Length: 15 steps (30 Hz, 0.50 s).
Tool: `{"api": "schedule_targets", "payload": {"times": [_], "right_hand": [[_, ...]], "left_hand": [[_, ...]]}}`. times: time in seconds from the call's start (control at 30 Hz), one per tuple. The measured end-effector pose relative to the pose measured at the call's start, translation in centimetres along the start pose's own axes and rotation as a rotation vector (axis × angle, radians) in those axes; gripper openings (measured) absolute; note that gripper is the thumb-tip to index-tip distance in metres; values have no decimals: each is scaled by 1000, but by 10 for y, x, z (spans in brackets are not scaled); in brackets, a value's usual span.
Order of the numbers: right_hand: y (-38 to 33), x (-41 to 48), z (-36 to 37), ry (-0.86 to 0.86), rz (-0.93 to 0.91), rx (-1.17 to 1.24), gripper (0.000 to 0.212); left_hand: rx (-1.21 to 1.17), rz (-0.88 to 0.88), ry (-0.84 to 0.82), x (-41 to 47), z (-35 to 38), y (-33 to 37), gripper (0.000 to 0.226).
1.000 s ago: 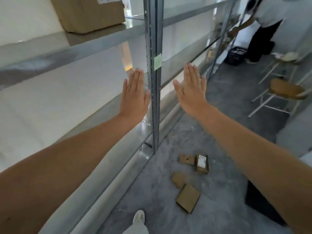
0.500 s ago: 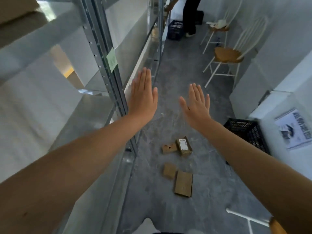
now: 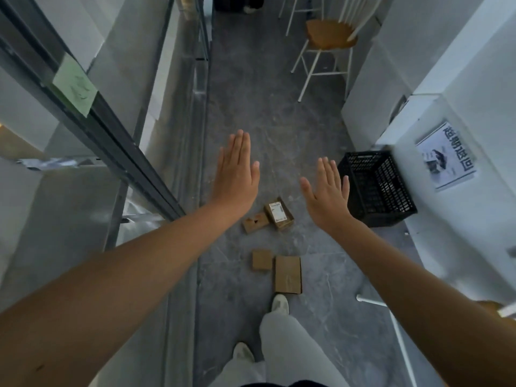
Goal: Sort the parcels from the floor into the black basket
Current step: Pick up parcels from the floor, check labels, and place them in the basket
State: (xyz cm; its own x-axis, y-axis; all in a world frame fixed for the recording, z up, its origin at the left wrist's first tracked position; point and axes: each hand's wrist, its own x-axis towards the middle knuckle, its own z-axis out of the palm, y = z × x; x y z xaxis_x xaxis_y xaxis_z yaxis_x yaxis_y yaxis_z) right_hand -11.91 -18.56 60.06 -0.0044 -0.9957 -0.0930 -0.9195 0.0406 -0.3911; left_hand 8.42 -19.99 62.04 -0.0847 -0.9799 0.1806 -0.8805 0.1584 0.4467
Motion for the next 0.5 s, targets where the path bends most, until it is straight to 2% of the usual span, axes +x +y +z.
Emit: {"api": "schedule_targets", "payload": {"times": [0.2,0.37,0.5], "right_hand": [[27,46,45,-96,-107,-29,66],[51,102,84,-146,-37,37,64],[82,127,132,-242,0,23,62]], "left_hand": [[-1,-77,-80,37,54,-20,58],[20,-146,-164,66,105,-47,58],[15,-266,-225,76,158,-80,57]]}}
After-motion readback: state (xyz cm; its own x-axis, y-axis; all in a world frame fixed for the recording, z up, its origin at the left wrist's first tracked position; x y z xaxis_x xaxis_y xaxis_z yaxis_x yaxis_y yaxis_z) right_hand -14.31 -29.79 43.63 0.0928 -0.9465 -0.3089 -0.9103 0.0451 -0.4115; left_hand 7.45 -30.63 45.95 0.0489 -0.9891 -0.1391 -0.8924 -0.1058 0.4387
